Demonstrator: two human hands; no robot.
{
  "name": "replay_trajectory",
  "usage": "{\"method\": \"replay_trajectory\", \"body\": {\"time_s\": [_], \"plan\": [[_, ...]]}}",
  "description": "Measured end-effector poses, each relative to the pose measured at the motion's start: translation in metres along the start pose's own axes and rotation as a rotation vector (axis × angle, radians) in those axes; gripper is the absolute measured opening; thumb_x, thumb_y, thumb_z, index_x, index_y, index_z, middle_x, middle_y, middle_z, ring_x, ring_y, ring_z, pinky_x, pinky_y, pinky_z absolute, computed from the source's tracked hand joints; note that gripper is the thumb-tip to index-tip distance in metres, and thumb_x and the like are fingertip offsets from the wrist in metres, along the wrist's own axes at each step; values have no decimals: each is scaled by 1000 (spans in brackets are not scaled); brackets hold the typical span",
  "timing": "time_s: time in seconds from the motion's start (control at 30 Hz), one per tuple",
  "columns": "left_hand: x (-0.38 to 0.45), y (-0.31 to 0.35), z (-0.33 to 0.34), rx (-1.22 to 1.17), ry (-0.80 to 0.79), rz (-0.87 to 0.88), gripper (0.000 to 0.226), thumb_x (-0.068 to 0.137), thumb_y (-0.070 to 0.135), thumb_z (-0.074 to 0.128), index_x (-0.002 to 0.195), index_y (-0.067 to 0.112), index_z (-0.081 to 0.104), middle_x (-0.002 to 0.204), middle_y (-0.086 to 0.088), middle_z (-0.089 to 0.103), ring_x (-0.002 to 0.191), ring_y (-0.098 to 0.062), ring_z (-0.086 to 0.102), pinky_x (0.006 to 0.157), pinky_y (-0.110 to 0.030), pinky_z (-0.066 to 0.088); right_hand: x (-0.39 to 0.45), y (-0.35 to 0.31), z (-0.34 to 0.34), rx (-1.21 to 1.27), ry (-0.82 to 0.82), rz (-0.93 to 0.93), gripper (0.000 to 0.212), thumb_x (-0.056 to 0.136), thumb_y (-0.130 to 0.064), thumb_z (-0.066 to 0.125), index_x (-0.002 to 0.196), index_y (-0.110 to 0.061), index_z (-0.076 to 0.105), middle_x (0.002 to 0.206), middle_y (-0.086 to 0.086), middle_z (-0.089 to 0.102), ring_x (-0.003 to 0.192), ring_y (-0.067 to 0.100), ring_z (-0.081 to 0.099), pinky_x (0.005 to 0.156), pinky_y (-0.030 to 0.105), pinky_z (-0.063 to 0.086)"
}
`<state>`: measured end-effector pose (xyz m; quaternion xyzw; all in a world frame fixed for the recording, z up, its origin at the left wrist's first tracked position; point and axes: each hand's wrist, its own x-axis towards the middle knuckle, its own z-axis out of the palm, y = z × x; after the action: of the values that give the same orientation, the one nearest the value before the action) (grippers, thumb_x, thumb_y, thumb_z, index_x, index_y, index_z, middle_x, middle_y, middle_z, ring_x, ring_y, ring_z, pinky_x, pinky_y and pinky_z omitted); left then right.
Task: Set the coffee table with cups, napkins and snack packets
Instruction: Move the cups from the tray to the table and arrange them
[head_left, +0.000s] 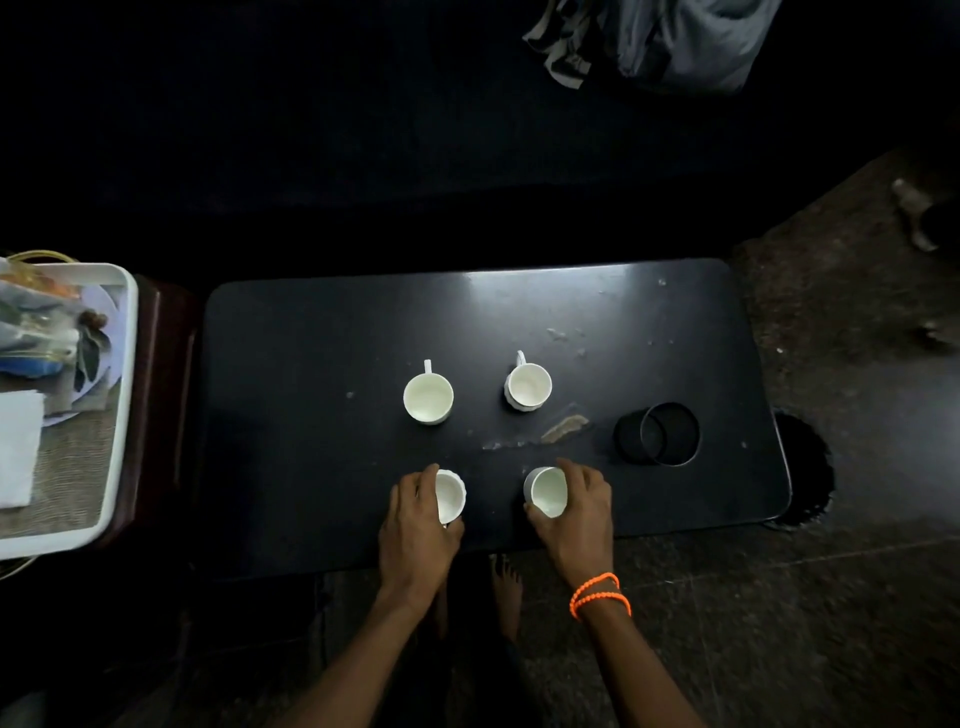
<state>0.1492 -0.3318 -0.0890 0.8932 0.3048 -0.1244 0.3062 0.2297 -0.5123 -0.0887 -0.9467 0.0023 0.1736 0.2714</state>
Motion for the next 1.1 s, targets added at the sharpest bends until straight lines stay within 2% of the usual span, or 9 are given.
{"method": "replay_trajectory", "body": {"time_s": [0.2,0.37,0.43,0.5,0.6,0.73,0.8,0.93,1.1], "plan": [[0,1,1,43,-5,32,77,73,25,85,143,16,53,131,-4,58,122,-28,57,87,-42,56,2,3,3,-18,-10,-18,67,63,-24,89,124,-13,63,124,9,57,112,30,54,89,26,45],[6,0,-3,84,-4,31,94,73,68,72,149,20,46,136,1,54,127,-22,53,96,-39,51,16,-5,1,-83,66,-13,70,66,-62,79,120,-21,64,118,4,60,107,26,57,89,40,53],[13,4,-8,-3,70,-6,93,78,79,58,148,19,44,140,1,53,129,-22,52,100,-41,49,32,-14,-1,-48,138,-27,67,69,-64,75,118,-20,64,115,6,62,105,28,58,88,40,53],[29,7,-15,-96,154,-27,88,83,77,54,148,18,43,142,-3,52,131,-24,51,103,-43,49,54,-25,-4,-3,180,-42,62,71,-51,79,119,-14,63,115,11,62,105,33,59,89,41,52],[63,18,-28,-119,213,-35,89,81,63,69,150,15,39,143,-7,48,132,-28,48,103,-45,49,89,-45,-8,11,158,-83,59,72,-34,83,119,-7,62,115,18,60,108,39,57,89,42,49],[105,34,-41,-53,109,-17,101,77,46,81,157,15,27,150,-11,39,137,-31,41,104,-47,48,122,-70,-7,16,9,-114,71,74,-34,80,136,-13,52,137,13,52,126,32,49,98,41,48],[119,37,-44,2,49,14,96,77,38,82,155,17,31,147,-11,41,134,-32,44,100,-46,50,132,-75,-5,-3,-29,-118,76,74,-30,81,141,-15,49,141,13,50,130,32,48,101,39,47],[130,37,-45,55,-8,42,83,77,31,83,148,18,41,136,-11,54,126,-33,52,97,-45,51,135,-77,-2,-9,-48,-90,75,74,-29,81,141,-15,51,135,14,55,125,33,53,99,37,48],[132,40,-41,66,-10,69,82,76,32,82,146,20,43,134,-8,56,124,-31,53,95,-45,52,132,-71,0,4,-14,-82,69,75,-32,81,135,-11,55,129,16,59,121,35,54,94,38,49]]}}
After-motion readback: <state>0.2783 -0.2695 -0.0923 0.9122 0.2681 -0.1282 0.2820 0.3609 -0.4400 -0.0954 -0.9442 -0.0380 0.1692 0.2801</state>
